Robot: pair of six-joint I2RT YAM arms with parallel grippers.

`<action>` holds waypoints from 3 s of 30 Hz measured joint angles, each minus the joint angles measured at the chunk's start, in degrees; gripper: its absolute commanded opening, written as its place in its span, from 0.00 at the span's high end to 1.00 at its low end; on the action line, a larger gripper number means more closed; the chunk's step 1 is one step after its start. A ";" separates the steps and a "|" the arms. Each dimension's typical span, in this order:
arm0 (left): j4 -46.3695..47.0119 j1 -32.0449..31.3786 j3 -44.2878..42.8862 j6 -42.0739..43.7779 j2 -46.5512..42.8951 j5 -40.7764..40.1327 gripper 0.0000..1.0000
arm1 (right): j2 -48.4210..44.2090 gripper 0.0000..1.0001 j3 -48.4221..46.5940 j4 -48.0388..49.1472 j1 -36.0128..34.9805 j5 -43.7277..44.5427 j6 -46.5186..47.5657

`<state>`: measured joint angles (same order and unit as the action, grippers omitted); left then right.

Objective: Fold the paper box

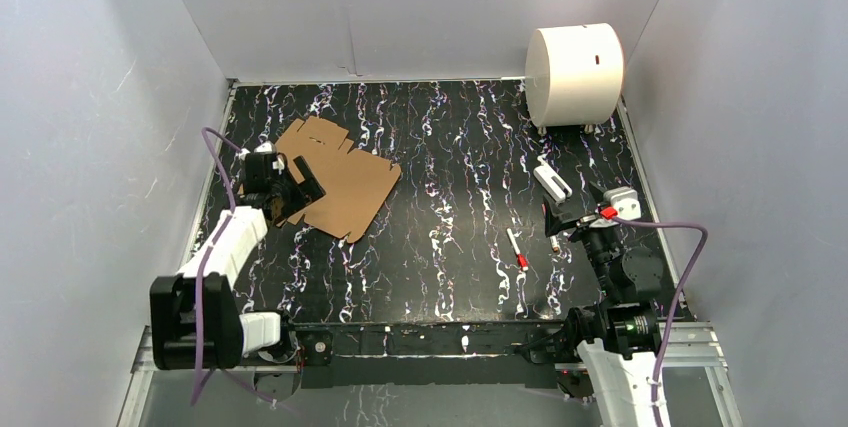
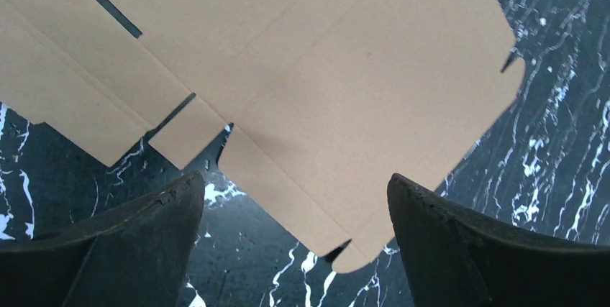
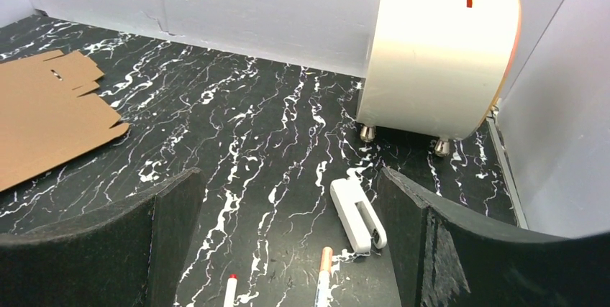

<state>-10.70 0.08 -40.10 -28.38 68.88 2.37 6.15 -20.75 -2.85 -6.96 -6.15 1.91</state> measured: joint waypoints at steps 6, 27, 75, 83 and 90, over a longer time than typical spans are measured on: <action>-0.28 2.10 -2.97 -0.68 7.39 3.34 0.06 | -0.94 0.01 0.04 0.39 -1.62 0.20 0.02; 3.65 4.15 -24.22 1.42 28.52 -4.24 0.05 | -3.32 0.01 1.07 1.29 -2.56 0.42 0.48; 5.16 -9.64 -36.50 18.25 45.90 7.26 0.07 | -4.46 0.02 1.70 1.07 -3.30 0.39 1.38; 7.19 -19.43 -35.41 15.39 45.55 7.93 0.06 | -4.44 0.01 1.70 1.07 -3.30 -0.02 1.38; 7.61 -26.97 -33.99 11.56 44.30 8.44 0.07 | -3.69 0.02 1.70 1.05 -3.30 -0.92 1.36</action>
<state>-3.09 -26.89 -74.08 -16.82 113.19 10.81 2.46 -19.05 -1.80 -10.26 -7.07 3.27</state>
